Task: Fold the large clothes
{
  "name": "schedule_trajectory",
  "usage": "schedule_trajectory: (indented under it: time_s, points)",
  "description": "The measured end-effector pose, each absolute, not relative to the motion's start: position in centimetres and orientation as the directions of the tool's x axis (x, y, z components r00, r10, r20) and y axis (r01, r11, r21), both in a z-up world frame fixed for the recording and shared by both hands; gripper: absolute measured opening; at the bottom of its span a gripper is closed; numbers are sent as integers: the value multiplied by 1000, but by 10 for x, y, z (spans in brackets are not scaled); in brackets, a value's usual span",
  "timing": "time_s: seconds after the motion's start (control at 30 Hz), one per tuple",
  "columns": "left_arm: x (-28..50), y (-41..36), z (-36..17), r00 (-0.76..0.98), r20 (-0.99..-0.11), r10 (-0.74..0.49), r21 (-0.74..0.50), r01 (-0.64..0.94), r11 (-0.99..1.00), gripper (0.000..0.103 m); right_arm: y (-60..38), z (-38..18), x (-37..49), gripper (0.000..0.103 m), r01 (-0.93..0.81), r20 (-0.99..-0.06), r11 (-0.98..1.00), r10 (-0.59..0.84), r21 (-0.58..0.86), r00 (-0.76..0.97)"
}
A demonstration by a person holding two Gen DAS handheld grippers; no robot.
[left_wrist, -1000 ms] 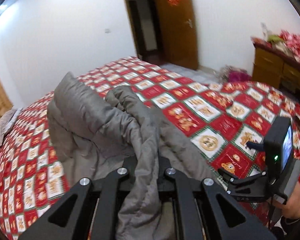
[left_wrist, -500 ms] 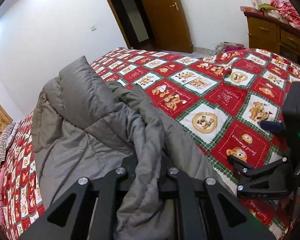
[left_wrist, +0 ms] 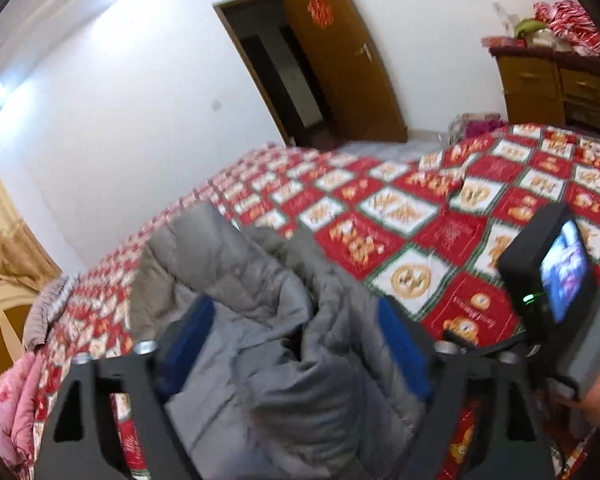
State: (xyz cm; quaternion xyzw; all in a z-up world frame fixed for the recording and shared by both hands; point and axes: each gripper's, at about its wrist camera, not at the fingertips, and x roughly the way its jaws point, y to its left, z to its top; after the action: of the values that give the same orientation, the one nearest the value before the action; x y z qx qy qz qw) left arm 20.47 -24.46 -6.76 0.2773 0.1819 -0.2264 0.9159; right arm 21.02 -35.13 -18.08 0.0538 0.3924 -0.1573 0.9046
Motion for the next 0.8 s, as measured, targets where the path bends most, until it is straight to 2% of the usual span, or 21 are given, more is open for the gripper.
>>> schedule_trajectory:
  time_s: [0.07, 0.13, 0.23, 0.37, 0.47, 0.5, 0.67, 0.8]
  points:
    - [204, -233, -57, 861, -413, -296, 426, 470, 773, 99, -352, -180, 210, 102, 327, -727, 945, -242, -25, 642]
    - [214, -220, -52, 882, -405, -242, 419, 414, 808, 99, -351, -181, 210, 102, 325, -727, 945, -239, -23, 644]
    - [234, -187, -45, 894, -409, -185, 348, 340, 874, 99, -352, -181, 211, 102, 325, -727, 946, -239, -23, 644]
    - [247, -146, -34, 924, -365, -111, 283, 223, 933, 100, -351, -181, 212, 102, 325, -727, 946, -240, -24, 643]
    - [251, -116, -22, 921, -345, -180, 125, 235, 964, 103, -352, -180, 212, 102, 323, -730, 946, -238, -24, 641]
    - [253, -109, -19, 931, -326, -162, 105, 206, 973, 103, -352, -180, 212, 102, 323, -729, 946, -238, -24, 642]
    - [292, -118, -47, 928, -370, 49, 273, 59, 960, 103, -355, -177, 214, 102, 327, -742, 945, -210, 14, 636]
    - [326, -118, -77, 878, -472, 85, 277, 56, 959, 103, -357, -158, 225, 102, 316, -734, 948, -184, 44, 654]
